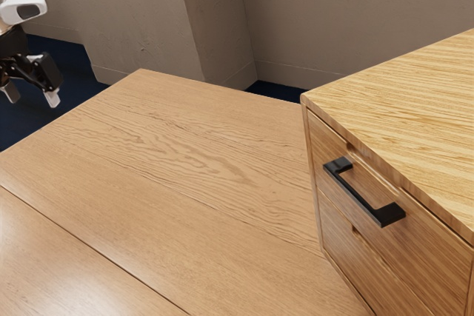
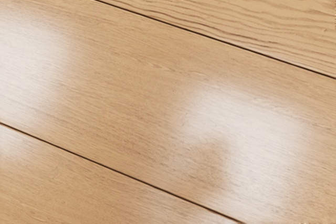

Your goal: Pull the drawer handle with one arm to open the drawer

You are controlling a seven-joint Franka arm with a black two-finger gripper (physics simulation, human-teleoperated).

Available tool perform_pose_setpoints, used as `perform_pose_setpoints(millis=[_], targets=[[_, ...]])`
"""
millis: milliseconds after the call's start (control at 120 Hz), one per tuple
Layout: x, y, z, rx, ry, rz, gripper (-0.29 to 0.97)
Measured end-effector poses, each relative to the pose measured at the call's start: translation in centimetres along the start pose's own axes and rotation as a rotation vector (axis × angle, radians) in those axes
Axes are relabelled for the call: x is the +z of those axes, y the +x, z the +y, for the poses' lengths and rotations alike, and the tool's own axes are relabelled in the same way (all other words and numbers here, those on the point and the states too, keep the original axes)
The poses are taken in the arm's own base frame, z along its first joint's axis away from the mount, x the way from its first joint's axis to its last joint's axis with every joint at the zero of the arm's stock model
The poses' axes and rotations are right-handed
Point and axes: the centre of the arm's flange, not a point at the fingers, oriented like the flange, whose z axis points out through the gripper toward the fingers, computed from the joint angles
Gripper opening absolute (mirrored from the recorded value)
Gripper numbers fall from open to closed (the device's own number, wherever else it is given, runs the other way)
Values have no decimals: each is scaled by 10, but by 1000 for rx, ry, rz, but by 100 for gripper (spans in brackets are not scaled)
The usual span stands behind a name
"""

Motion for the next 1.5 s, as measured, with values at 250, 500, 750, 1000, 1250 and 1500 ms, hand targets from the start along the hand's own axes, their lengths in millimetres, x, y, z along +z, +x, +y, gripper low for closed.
perform_pose_setpoints(millis=[250,500,750,1000,1250,1500], targets=[[-97,-20,5,28,4,182,66],[-121,-27,71,159,-6,169,66],[-105,-60,201,454,-55,65,66],[-59,-260,232,732,-205,11,66],[-65,-364,293,599,-130,65,66],[-42,-372,271,894,-102,72,65]])
